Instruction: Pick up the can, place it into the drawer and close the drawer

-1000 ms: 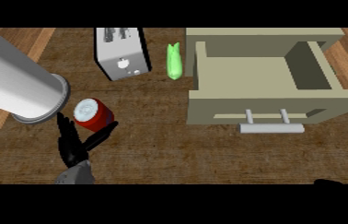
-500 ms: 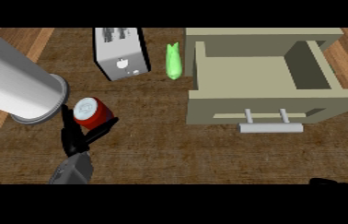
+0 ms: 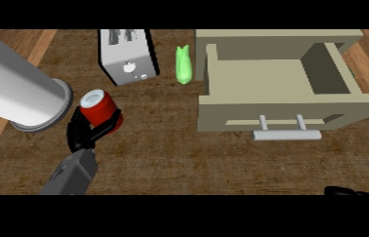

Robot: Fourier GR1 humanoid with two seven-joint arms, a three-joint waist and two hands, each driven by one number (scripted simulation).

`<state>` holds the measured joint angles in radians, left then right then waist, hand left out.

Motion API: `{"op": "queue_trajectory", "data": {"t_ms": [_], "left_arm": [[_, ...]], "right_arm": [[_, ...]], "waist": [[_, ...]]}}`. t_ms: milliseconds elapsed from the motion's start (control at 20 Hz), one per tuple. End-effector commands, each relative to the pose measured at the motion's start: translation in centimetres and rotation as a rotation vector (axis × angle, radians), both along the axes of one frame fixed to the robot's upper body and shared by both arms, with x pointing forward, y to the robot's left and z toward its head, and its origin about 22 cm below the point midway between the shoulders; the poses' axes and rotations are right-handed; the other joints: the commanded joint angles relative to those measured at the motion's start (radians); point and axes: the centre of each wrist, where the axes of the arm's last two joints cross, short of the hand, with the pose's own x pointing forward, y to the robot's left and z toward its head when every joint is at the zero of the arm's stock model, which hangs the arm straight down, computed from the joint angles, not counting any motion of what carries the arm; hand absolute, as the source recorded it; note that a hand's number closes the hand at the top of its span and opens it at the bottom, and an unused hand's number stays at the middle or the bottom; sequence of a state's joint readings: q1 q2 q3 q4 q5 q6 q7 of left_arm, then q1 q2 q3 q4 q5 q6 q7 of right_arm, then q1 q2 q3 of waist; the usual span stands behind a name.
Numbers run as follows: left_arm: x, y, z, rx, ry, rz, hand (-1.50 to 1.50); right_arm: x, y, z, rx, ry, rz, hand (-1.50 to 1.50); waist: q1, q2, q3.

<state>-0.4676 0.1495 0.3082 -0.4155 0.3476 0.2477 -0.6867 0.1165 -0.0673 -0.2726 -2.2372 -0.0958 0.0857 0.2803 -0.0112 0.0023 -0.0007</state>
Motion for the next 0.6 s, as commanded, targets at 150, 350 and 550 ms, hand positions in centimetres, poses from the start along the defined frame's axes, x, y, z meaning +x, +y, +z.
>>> {"op": "queue_trajectory", "data": {"t_ms": [150, 350, 550], "left_arm": [[1.1, -0.7, 0.2, -0.004, -0.059, -0.087, 1.5], [3.6, -4.5, 1.9, 0.008, -0.058, -0.412, 1.5], [4.3, -6.4, 2.2, -0.046, -0.082, -0.505, 1.5]], "right_arm": [[0.5, -0.5, -0.8, -0.026, -0.016, -0.016, -1.5], [0.4, 0.1, 0.9, -0.022, -0.007, 0.003, -1.5], [0.5, -0.8, 1.1, -0.023, -0.01, 0.0, -1.5]], "waist": [[-0.006, 0.003, -0.001], [-0.012, 0.003, -0.001], [-0.005, 0.002, 0.0]]}}
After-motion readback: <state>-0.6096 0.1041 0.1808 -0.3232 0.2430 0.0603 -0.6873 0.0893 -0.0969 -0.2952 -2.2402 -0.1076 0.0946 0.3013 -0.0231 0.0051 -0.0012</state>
